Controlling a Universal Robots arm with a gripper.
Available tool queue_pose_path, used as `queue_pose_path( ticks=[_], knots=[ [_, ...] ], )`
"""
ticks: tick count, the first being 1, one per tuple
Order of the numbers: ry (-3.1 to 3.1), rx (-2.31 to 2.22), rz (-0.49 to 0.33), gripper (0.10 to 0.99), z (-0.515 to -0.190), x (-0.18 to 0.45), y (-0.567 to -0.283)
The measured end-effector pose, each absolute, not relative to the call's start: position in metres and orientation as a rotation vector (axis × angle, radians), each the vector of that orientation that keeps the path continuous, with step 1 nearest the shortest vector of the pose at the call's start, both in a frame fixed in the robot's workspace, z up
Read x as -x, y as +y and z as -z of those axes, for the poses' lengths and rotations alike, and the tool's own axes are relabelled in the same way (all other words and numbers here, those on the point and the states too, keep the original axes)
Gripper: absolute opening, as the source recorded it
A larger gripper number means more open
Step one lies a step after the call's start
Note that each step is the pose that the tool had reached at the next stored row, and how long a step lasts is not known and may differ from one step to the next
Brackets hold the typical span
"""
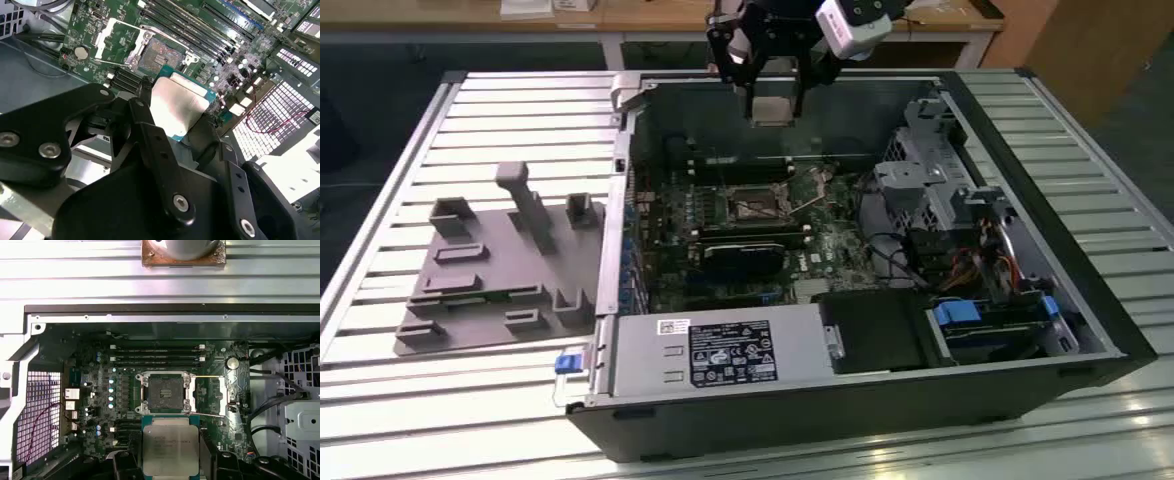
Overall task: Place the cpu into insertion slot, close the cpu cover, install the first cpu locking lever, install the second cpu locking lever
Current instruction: 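Place the cpu into insertion slot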
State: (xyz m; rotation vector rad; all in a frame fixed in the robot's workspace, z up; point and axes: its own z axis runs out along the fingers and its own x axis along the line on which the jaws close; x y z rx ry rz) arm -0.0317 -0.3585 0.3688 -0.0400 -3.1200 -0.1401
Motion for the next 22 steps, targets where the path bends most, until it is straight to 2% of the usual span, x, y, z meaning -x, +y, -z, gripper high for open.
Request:
queue_pose_path(
  ticks=[22],
  knots=[
    [-3.121, 0.040, 0.140, 0.537, -0.358, 0.032, -0.359]
  ],
)
